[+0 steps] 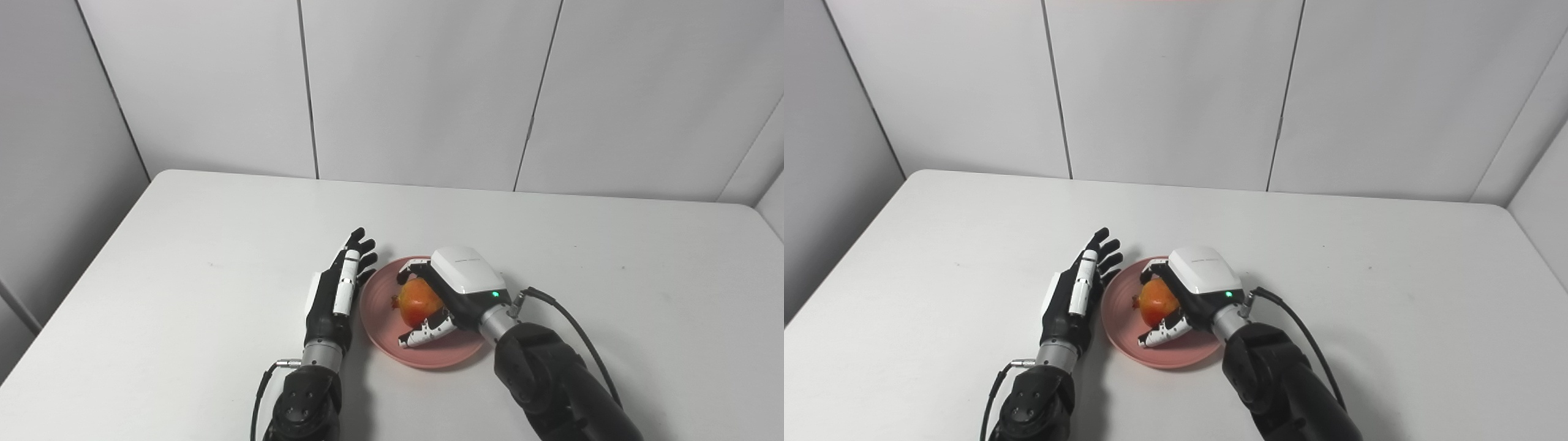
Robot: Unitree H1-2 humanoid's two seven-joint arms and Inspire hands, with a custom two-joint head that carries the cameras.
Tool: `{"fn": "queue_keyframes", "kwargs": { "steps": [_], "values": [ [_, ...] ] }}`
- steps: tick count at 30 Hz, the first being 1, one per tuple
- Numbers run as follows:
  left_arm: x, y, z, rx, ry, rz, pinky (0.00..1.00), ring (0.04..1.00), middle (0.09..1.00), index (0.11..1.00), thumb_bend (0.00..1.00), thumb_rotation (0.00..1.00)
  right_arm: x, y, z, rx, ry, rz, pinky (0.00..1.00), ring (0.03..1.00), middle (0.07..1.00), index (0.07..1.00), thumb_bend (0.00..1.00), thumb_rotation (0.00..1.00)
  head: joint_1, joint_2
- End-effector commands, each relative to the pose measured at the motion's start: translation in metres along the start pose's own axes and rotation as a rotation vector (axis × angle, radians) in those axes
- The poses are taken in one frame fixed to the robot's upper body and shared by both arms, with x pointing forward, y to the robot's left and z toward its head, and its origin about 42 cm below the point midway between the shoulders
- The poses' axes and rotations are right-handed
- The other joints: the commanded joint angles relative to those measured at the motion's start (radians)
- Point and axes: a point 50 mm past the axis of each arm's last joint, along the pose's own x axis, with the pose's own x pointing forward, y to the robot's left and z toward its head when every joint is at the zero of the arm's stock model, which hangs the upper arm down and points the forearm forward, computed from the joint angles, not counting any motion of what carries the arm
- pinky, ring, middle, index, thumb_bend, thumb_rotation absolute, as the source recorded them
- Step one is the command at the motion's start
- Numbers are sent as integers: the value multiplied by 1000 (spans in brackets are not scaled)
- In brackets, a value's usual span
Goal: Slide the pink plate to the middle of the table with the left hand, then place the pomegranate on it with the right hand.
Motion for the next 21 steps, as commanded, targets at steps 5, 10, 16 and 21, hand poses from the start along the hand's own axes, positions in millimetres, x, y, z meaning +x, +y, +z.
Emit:
{"fn": "queue_keyframes", "kwargs": {
  "steps": [5, 10, 16, 21],
  "values": [
    [12, -10, 24, -6, -86, -22, 842, 876, 892, 889, 406, 1000, 1, -21, 5, -20, -5, -36, 394, 535, 640, 727, 778, 372, 0, 0],
    [11, -10, 24, -7, -81, -19, 838, 874, 889, 888, 404, 1000, -2, -27, 6, 14, 5, -34, 491, 631, 720, 750, 794, 379, -1, 1],
    [12, -9, 24, -3, -83, -22, 840, 876, 892, 890, 402, 1000, -7, -37, 7, 29, 7, -61, 549, 691, 769, 778, 844, 397, -3, 2],
    [11, -9, 24, -3, -81, -22, 838, 876, 892, 890, 403, 1000, -14, -51, 11, 46, -17, -118, 562, 699, 781, 780, 886, 434, -5, 2]
  ]
}}
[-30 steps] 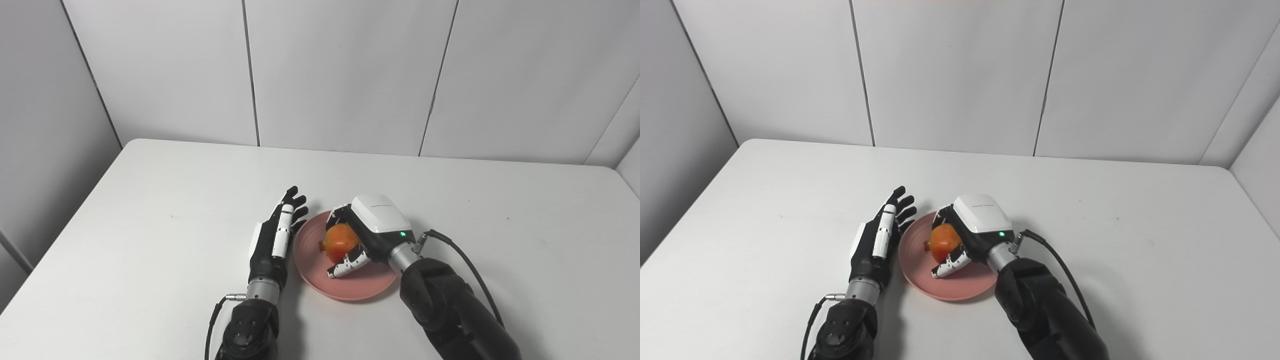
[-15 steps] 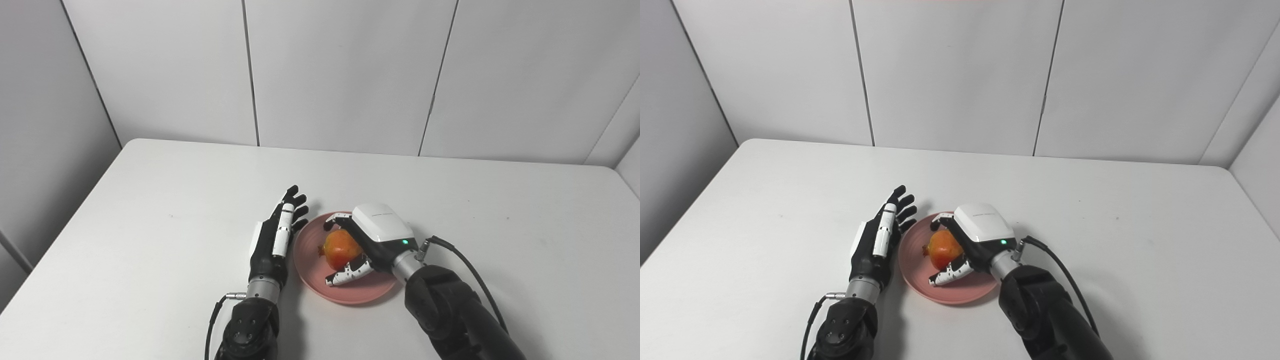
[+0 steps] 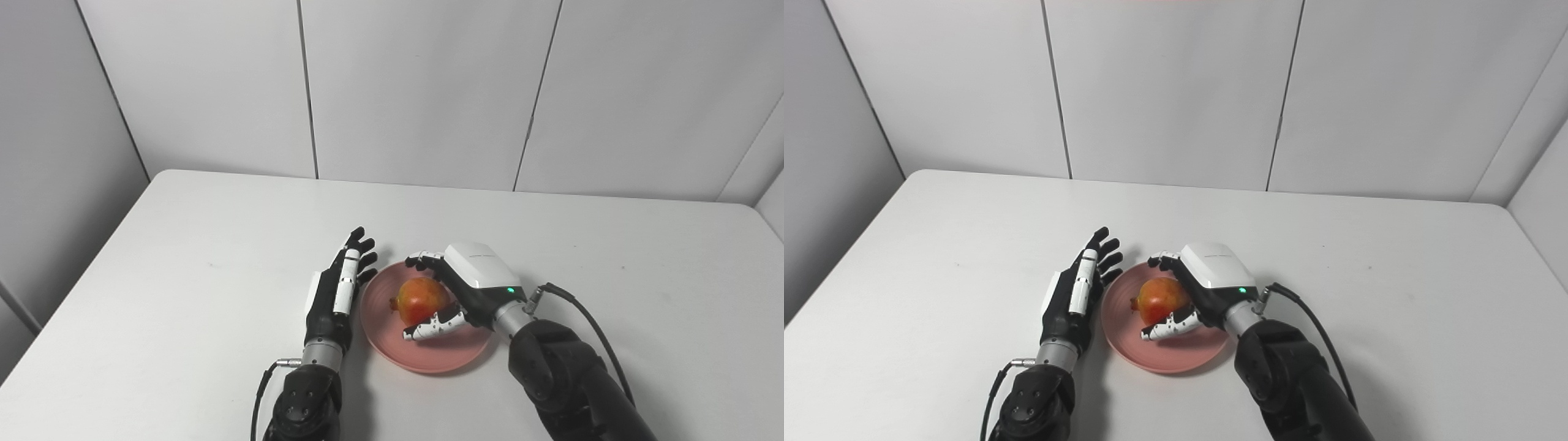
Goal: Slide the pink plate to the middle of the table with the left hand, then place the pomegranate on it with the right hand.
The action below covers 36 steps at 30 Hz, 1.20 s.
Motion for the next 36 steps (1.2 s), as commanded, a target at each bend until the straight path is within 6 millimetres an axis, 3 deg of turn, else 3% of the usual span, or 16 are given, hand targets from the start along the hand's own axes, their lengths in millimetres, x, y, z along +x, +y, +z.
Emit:
{"fn": "queue_keyframes", "kwargs": {
  "steps": [1, 7, 13, 15, 18, 19, 26, 32, 36],
  "values": [
    [11, -9, 23, -3, -82, -21, 838, 876, 892, 890, 403, 1000, 0, -24, 10, 7, -42, -85, 566, 700, 781, 780, 891, 442, -2, 0],
    [10, -7, 23, -3, -79, -22, 844, 872, 888, 888, 411, 1000, -12, -49, 17, 70, -92, -148, 616, 723, 781, 777, 915, 468, -7, -2],
    [10, -6, 23, -12, -85, -29, 872, 884, 894, 893, 407, 1000, -27, -70, 15, 172, -140, -250, 591, 680, 742, 765, 928, 488, -16, -5],
    [11, -6, 23, -15, -91, -30, 868, 891, 897, 894, 401, 1000, -32, -74, 12, 219, -143, -293, 600, 695, 753, 767, 923, 515, -18, -6],
    [11, -5, 23, -21, -96, -30, 858, 885, 899, 891, 391, 1000, -40, -78, 3, 285, -135, -354, 659, 751, 785, 786, 896, 654, -19, -6],
    [11, -5, 22, -21, -94, -28, 858, 884, 899, 891, 391, 1000, -43, -77, -2, 328, -128, -379, 661, 753, 786, 787, 895, 660, -23, -7],
    [11, -2, 23, -17, -97, -22, 853, 880, 899, 896, 398, 1000, -58, -60, -33, 478, -42, -429, 773, 847, 873, 885, 806, 985, -40, -8],
    [9, 1, 24, -13, -106, -19, 854, 881, 900, 899, 394, 1000, -69, -32, -54, 793, -16, -447, 851, 917, 943, 938, 680, 1000, -47, -8],
    [8, 5, 26, -11, -121, -27, 876, 893, 911, 907, 398, 1000, -71, -14, -59, 971, -12, -461, 977, 988, 993, 980, 677, 1000, -48, -7]
  ]
}}
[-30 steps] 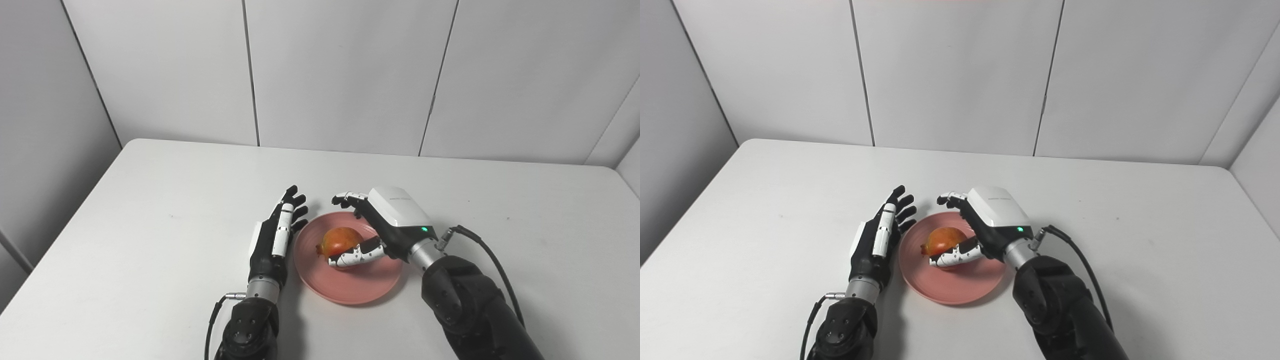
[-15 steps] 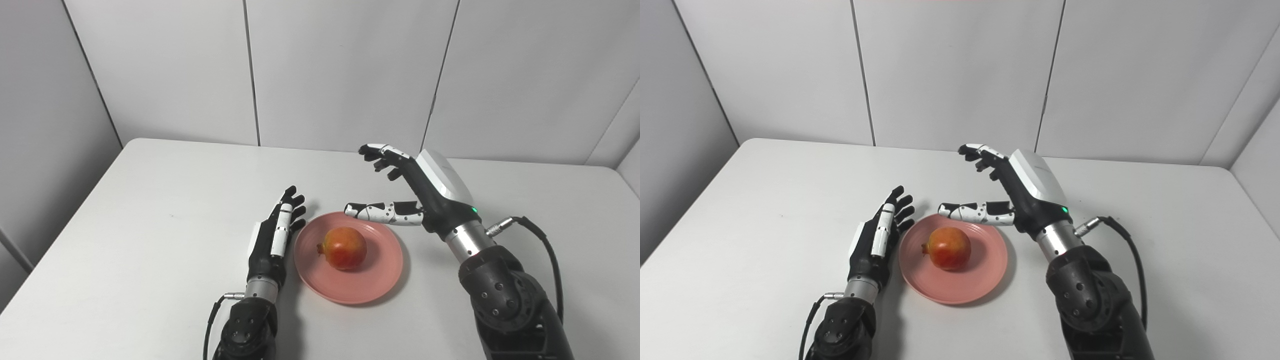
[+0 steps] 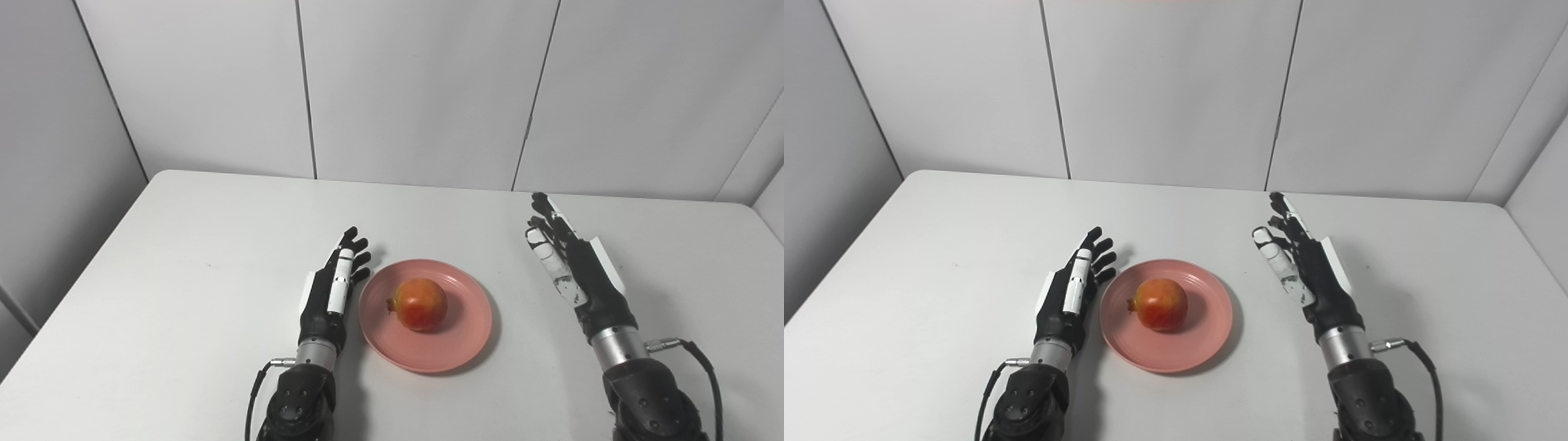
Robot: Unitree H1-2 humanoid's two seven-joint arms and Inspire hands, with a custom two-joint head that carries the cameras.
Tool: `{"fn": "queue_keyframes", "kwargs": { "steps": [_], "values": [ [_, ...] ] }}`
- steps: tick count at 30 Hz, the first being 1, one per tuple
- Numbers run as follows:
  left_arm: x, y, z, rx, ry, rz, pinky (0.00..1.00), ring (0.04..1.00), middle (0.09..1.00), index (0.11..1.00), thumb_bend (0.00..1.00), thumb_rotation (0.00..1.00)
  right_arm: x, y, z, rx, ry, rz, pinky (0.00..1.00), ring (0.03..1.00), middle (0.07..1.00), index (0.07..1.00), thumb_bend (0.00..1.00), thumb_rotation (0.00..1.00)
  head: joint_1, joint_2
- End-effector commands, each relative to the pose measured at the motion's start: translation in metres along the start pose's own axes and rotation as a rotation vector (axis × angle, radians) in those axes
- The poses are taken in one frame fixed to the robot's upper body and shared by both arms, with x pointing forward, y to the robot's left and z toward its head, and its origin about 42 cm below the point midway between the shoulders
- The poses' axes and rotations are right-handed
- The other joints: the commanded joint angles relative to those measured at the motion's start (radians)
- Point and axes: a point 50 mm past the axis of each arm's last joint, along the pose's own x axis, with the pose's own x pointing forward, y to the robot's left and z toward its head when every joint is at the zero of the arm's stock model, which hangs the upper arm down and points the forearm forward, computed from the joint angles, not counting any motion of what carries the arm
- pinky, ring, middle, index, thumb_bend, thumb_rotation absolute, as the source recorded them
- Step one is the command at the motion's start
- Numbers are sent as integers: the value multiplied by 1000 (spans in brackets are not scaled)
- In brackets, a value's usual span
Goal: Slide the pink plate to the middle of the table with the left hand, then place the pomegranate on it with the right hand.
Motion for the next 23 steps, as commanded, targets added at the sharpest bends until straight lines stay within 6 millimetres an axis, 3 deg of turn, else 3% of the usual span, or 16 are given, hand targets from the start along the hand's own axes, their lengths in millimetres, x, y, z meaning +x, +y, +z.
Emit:
{"fn": "queue_keyframes", "kwargs": {
  "steps": [1, 8, 11, 16, 23],
  "values": [
    [8, -2, 25, -18, -120, -27, 884, 898, 916, 911, 398, 1000, 6, 2, 12, 54, -96, -6, 984, 994, 997, 988, 650, 1000, 1, -1],
    [-1, 4, 28, -26, -130, -40, 914, 925, 944, 941, 386, 1000, 1, 11, 3, 101, -61, -10, 982, 995, 1000, 1000, 531, 1000, -23, -3],
    [-9, 9, 28, -35, -134, -48, 948, 953, 970, 971, 374, 1000, 3, 13, 2, 143, -66, 1, 976, 995, 1000, 1000, 390, 1000, -21, -3],
    [-14, 12, 25, -34, -124, -59, 961, 962, 978, 982, 367, 1000, 4, 14, -5, 145, -69, 0, 979, 994, 1000, 1000, 261, 1000, -11, -7],
    [-17, 17, 23, -28, -120, -82, 982, 974, 992, 993, 384, 1000, 5, 16, -15, 133, -57, 19, 992, 999, 1000, 1000, 201, 1000, -5, -18]
  ]
}}
